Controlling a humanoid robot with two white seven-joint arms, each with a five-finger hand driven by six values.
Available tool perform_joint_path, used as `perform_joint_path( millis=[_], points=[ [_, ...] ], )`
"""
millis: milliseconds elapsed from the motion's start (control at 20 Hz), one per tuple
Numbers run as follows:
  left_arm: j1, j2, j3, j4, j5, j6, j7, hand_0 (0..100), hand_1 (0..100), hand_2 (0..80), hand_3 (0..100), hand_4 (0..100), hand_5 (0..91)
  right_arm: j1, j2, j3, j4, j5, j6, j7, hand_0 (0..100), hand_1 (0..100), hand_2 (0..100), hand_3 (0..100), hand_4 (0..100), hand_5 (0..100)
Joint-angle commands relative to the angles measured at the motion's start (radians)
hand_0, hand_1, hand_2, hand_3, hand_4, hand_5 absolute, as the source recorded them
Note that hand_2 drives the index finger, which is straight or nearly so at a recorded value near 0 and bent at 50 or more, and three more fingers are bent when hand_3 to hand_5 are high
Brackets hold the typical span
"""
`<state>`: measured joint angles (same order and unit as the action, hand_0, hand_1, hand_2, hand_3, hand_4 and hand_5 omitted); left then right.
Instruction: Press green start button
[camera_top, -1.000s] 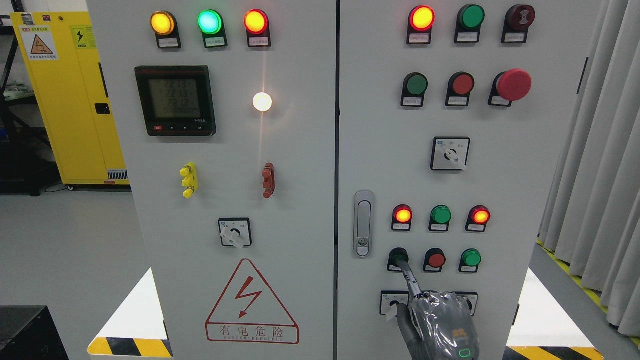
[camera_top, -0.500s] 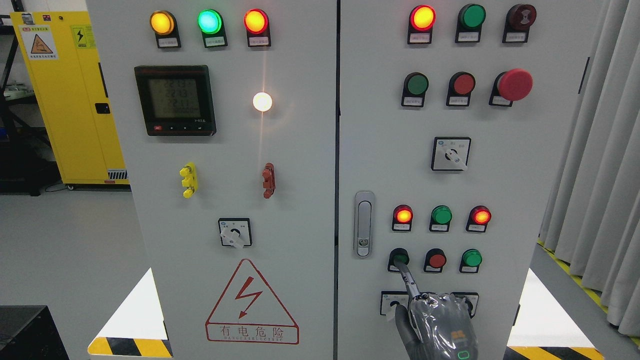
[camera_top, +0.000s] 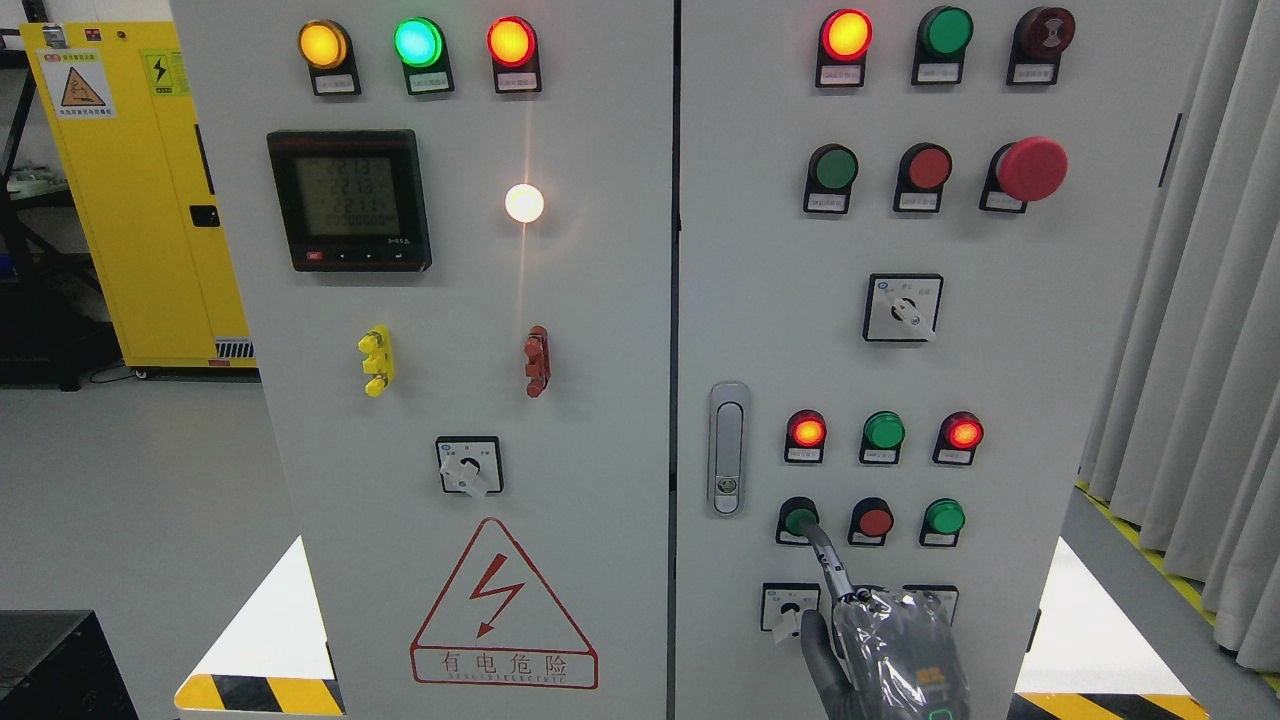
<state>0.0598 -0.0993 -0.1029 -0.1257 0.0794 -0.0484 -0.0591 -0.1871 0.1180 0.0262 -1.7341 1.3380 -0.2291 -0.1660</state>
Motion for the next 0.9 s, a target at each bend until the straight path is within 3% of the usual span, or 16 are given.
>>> perform_joint_path(
  millis=[0,200,450,550,600,650,750,800,850],
  points=[
    [0.000,0.000,0.000,0.000,0.000,0.001,-0.001,12,56,0.0,0,0,0.0,0.034,0.000,0.041,-0.091,-0.034,-0.004,-0.006,78,93,0,98,100,100],
    [0.000,0.000,0.000,0.000,0.000,0.001,0.001,12,56,0.0,0,0,0.0,0.072,-0.001,0.084,-0.105,-0.183,-0.009,-0.004,79,93,0,98,100,100],
    [0.000,0.000,0.000,0.000,0.000,0.001,-0.001,12,56,0.0,0,0,0.0,0.129,-0.001,0.100,-0.133,-0.475,-0.025,0.006,82,91,1,86,95,100],
    [0.000,0.000,0.000,0.000,0.000,0.001,-0.001,12,56,0.0,0,0,0.0,0.156,-0.001,0.104,-0.154,-0.667,-0.053,0.022,78,87,2,63,78,87],
    [0.000,0.000,0.000,0.001,0.000,0.001,-0.001,12,56,0.0,0,0,0.0,0.169,-0.001,0.106,-0.168,-0.728,-0.053,0.034,77,86,3,47,62,76],
    [0.000,0.000,-0.001,0.000,0.000,0.001,-0.001,12,56,0.0,0,0,0.0,0.185,-0.001,0.107,-0.183,-0.802,-0.053,0.046,77,86,3,47,62,76],
    [0.000,0.000,0.000,0.000,0.000,0.001,-0.001,12,56,0.0,0,0,0.0,0.213,-0.001,0.121,-0.206,-0.922,-0.042,0.059,79,83,2,25,35,40],
    [0.000,0.000,0.000,0.000,0.000,0.001,-0.001,12,56,0.0,0,0,0.0,0.224,-0.001,0.130,-0.218,-0.974,-0.035,0.060,79,83,0,20,31,33],
    [0.000,0.001,0.000,0.000,0.000,0.001,-0.001,12,56,0.0,0,0,0.0,0.228,-0.003,0.138,-0.223,-1.023,-0.026,0.060,79,82,0,19,29,32]
  ],
)
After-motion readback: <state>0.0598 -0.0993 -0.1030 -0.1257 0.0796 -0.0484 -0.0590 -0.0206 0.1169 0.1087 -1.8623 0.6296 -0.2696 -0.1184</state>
